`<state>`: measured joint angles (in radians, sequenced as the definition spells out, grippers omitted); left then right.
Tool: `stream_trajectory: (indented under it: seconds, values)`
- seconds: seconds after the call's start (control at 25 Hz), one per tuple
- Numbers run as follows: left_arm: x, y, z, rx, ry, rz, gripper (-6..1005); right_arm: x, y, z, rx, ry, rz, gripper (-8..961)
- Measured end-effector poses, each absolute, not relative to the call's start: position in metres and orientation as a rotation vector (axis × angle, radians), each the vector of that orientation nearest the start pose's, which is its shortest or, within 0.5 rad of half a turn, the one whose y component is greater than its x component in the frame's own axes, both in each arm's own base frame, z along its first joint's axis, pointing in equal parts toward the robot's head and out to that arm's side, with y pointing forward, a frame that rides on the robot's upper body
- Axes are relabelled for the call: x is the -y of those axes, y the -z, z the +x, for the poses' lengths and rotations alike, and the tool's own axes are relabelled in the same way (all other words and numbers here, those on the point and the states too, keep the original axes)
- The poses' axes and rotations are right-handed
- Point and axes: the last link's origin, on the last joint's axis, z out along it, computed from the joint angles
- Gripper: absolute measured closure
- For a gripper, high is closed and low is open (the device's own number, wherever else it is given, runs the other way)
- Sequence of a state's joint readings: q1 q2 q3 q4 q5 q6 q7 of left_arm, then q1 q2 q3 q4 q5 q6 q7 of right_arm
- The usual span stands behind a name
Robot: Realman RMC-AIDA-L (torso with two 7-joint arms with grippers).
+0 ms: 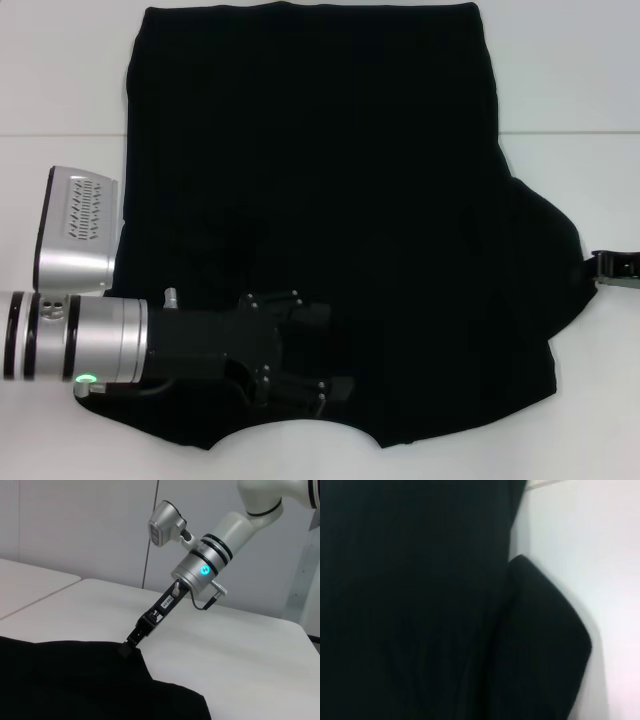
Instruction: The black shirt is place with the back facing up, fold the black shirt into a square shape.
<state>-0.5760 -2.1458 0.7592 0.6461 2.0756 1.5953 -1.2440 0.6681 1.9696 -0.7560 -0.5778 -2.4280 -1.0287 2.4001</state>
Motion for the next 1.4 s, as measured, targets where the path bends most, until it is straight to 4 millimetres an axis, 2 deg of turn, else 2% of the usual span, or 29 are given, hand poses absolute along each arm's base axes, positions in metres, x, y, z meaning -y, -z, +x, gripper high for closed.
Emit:
stream_trajectory:
  seconds: [0.16,0.44,1.16,1.4]
  values:
    - [-0.317,0.043,-0.233,0.372,0.677,-2.931,59,-0.399,-0.036,0.333,-1.589,-0.174,-1.959,942]
    - [-0.315,0.045,-0.232,0.388,0.69,-2.928,60,-0.4,-0.048,0.345,-1.543,-0.227,-1.897,941]
    - [-0.314,0.046,-0.233,0.4,0.698,-2.918,64,-0.408,-0.046,0.332,-1.488,-0.289,-1.937,941]
    - [-0.315,0.045,-0.232,0.397,0.696,-2.917,66,-0.4,-0.047,0.34,-1.537,-0.311,-1.906,941]
